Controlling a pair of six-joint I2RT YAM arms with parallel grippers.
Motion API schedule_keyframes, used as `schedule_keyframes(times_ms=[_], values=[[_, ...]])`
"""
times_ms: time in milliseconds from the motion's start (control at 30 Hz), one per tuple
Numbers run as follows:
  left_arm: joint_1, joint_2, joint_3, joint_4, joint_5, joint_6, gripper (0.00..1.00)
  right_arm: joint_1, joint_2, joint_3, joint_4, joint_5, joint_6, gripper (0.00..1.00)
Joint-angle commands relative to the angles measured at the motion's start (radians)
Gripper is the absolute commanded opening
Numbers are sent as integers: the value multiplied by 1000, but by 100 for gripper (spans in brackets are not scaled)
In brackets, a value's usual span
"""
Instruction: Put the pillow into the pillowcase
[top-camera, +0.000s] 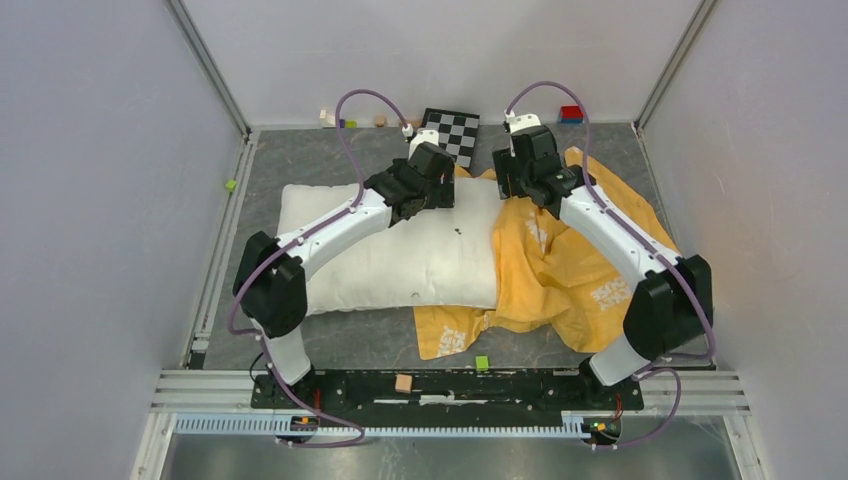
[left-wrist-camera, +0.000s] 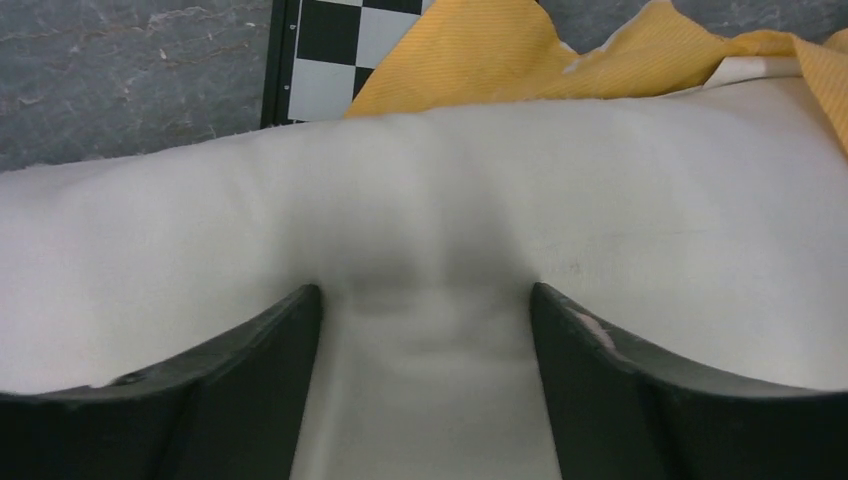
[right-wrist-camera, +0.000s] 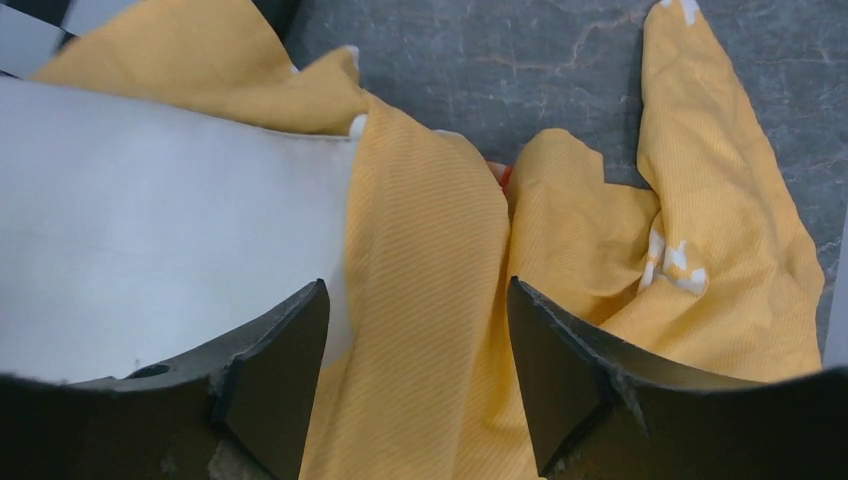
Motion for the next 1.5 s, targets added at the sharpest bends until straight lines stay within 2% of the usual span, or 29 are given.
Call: schedule_keyframes(times_ms=[0, 33, 100, 167, 200, 233, 267, 300, 333, 500, 633, 733, 833, 967, 1033, 1133, 1167, 1200, 1333, 1467], values=[[1, -11, -87, 122, 54, 50, 71, -16, 73, 43, 34, -4, -36, 68], [0, -16, -123, 161, 76, 43, 62, -16, 89, 48, 36, -2, -40, 66], [1, -41, -194, 228, 134, 29, 38, -15, 115, 69, 35, 1, -47, 57], [-1, -74, -262, 289, 187, 14, 17, -15, 129, 94, 36, -15, -59, 40], [-1, -90, -293, 313, 207, 6, 9, -13, 135, 110, 29, -26, -59, 30], [-2, -113, -318, 334, 231, -1, 3, -8, 137, 130, 18, -36, -54, 17], [-4, -137, -347, 355, 248, -10, 2, 3, 137, 145, 7, -40, -48, 8], [-8, -161, -372, 389, 271, -16, 2, 19, 130, 159, 1, -43, -43, 1], [-16, -190, -397, 412, 286, -27, 2, 43, 119, 167, -2, -47, -35, 0], [-96, -311, -478, 516, 320, -89, 2, 111, 44, 170, 54, -211, 67, 0], [-140, -317, -480, 564, 297, -110, 2, 146, -12, 121, 148, -304, 137, 0], [-141, -274, -443, 567, 287, -119, 2, 164, -46, 76, 237, -358, 173, 0], [-124, -248, -420, 561, 183, -172, 2, 165, -56, 64, 260, -381, 188, 0], [-40, -193, -323, 444, 93, -270, 2, 165, -84, 9, 231, -350, 181, 0], [-27, -142, -252, 383, 42, -265, 2, 167, -119, -17, 205, -317, 168, 11], [-9, -85, -209, 360, 28, -280, 2, 174, -185, -22, 119, -204, 149, 49], [-6, -75, -209, 364, 23, -288, 2, 177, -210, -30, 99, -175, 148, 59], [-4, -63, -210, 367, 17, -296, 2, 182, -243, -43, 76, -148, 150, 64], [4, -20, -207, 357, 15, -332, 2, 262, -380, -98, -46, 11, 191, 69], [10, -3, -208, 363, 23, -346, 2, 378, -489, -205, -175, 159, 303, 60]])
